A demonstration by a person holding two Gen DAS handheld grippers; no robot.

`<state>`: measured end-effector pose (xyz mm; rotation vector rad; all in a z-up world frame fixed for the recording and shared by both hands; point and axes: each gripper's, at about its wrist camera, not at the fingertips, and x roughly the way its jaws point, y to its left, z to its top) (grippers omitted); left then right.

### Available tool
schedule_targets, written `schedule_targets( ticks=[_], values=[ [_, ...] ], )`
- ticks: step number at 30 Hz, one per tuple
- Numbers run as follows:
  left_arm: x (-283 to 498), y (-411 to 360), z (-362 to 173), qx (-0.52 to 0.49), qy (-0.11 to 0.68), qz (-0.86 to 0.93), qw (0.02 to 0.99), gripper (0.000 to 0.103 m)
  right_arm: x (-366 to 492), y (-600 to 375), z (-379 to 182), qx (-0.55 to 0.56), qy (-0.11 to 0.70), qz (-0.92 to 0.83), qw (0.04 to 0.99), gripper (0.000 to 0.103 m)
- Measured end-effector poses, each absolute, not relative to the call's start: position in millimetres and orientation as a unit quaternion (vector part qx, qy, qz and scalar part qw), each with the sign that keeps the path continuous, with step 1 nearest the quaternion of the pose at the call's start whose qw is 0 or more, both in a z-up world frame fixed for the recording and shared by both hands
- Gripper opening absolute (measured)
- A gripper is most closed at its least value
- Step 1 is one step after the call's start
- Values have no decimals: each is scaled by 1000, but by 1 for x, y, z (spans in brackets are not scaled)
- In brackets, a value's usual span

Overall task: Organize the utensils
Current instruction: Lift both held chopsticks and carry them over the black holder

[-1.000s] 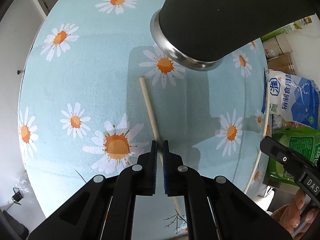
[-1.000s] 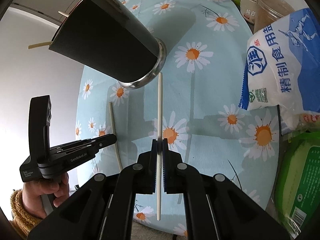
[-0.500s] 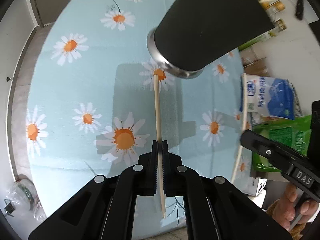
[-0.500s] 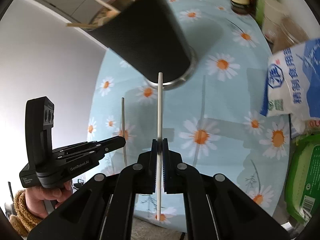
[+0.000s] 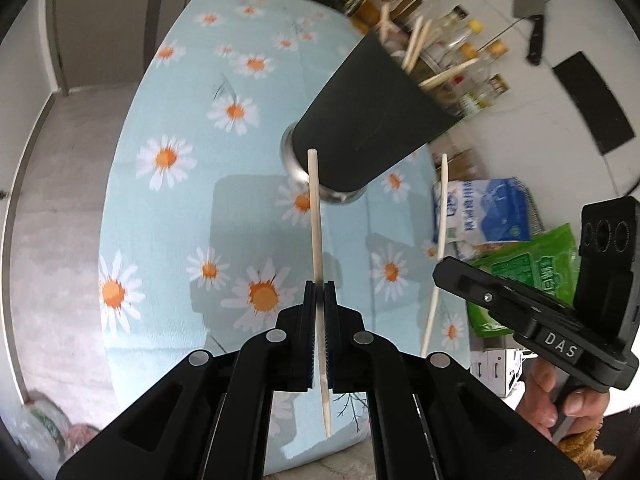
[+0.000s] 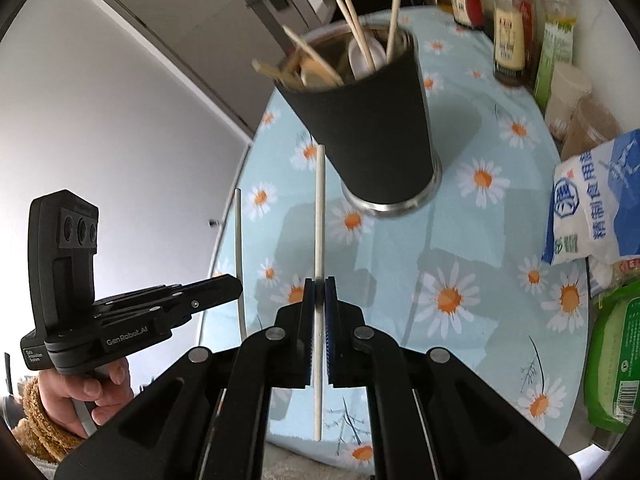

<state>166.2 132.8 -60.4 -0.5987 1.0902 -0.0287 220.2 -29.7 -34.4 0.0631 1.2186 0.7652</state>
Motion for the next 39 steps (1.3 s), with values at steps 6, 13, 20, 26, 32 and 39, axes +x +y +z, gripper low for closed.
schedule_targets(
  ticks=[6,13,20,26,32,39],
  values=[
    [170,134,-37,-264,478,-33,837,3,216,-36,-14,52,498,361,787,6],
    [177,133,-7,-240,432,-54,867,3,216,-37,5,70,423,374,822,6],
    [185,141,18,-223,389,-59,892,3,223,-38,14,84,366,365,852,6],
    [190,145,43,-203,337,-69,917,3,226,-42,32,87,310,361,875,6],
    [201,145,64,-170,289,-67,940,3,234,-42,53,91,261,358,892,6],
    [217,150,82,-169,243,-82,952,3,251,-42,70,97,221,348,906,6]
  ],
)
